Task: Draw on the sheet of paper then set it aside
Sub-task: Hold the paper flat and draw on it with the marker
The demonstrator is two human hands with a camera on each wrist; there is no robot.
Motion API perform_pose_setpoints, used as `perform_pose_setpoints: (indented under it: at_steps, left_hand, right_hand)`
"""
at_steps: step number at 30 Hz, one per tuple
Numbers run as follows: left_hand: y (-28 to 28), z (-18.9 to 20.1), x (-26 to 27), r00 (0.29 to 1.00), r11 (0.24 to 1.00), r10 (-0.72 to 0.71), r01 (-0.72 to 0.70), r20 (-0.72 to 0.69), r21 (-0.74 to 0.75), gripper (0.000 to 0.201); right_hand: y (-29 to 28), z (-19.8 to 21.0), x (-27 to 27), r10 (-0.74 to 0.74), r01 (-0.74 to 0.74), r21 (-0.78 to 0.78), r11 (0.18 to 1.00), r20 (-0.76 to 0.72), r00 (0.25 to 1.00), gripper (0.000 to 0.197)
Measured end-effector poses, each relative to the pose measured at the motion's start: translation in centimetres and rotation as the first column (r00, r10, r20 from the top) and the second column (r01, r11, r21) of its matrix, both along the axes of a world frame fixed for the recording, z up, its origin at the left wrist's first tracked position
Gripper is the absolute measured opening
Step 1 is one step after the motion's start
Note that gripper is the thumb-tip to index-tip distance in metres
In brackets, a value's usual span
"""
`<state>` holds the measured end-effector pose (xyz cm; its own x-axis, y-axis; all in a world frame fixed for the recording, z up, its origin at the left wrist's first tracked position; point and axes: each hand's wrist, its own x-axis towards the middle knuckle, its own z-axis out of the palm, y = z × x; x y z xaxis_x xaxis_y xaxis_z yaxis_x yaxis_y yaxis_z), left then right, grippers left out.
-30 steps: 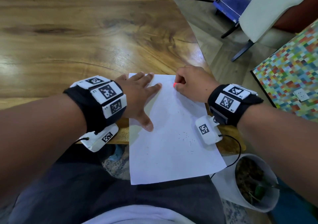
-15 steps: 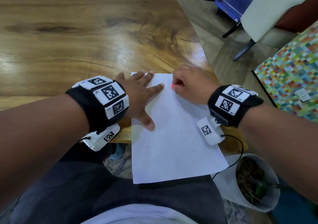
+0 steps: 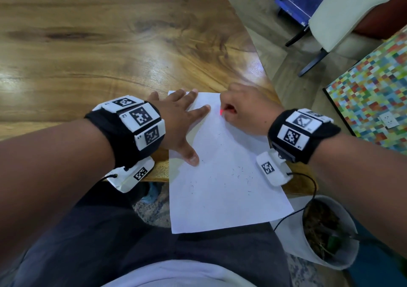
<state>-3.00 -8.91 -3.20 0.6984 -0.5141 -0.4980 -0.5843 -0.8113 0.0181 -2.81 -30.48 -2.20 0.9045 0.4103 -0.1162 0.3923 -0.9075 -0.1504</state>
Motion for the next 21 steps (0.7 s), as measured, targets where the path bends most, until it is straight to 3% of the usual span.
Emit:
perform_pose_setpoints:
  at_steps: [4,10,17,21]
  left_hand:
    - [0.0,0.1,0.0,1.000,1.000,0.007,-0.007,-0.006,-0.004,0.137]
    - [0.1,-0.1,0.1,1.000,1.000,0.013,-0.013,-0.015,-0.019,0.138]
    - [0.1,0.0,0.0,1.000,1.000,0.010,-0.010,-0.008,-0.010,0.140]
    - [0.1,0.0,0.0,1.000,0.999,0.024,-0.024,-0.011,-0.024,0.142]
  right_hand:
    - [0.0,0.4,0.7,-0.080,0.081,-0.045,0.996,0.013,0.997,0.008]
    - [2.0,0.1,-3.1,0.135,-0.128,0.079,0.989,-0.086,0.987,0.006]
    - [1.3,-0.1,0.8,-0.135,0.136,0.030,0.990,-0.027,0.990,0.008]
    - [2.7,-0.1,-1.8,0.011,-0.006,0.075,0.997,-0.071,0.997,0.006]
